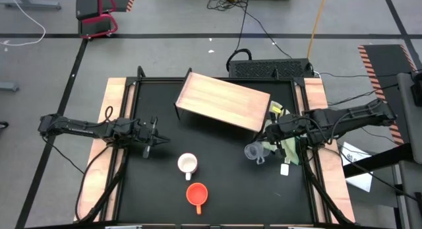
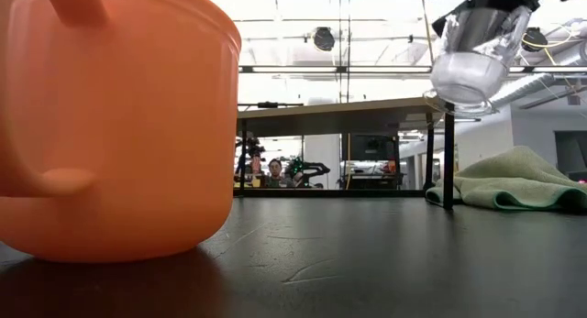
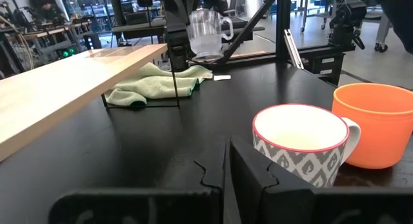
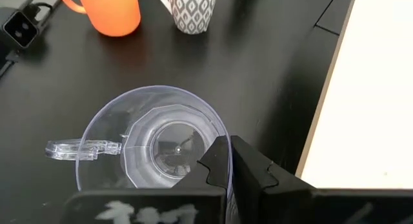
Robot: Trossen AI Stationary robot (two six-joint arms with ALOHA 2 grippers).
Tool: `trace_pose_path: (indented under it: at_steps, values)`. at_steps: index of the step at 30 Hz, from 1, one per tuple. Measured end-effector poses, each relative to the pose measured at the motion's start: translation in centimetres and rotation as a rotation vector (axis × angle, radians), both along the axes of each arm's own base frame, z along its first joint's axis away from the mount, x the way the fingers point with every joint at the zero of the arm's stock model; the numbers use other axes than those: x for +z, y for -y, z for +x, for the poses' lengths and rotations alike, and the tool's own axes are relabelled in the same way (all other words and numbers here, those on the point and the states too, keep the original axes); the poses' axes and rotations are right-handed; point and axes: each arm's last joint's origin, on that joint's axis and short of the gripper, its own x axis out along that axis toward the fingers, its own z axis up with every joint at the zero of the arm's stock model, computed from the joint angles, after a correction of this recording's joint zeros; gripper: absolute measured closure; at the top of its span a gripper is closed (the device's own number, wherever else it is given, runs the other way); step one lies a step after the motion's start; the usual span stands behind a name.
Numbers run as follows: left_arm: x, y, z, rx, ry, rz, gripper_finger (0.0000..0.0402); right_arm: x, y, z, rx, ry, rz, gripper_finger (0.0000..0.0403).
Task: Stack small to large cups/mugs on shelf
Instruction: Put the transparent mug on the shelf
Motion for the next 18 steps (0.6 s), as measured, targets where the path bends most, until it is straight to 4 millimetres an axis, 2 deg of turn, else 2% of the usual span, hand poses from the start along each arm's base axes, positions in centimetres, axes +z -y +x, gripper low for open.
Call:
trace_pose_path:
  at_steps: [18]
  values:
    - [0.01,0.0,0.0,0.001,-0.001,-0.009,0.0376,0.34,-0.06,0.46,0.0,0.049,0.008,0.0403]
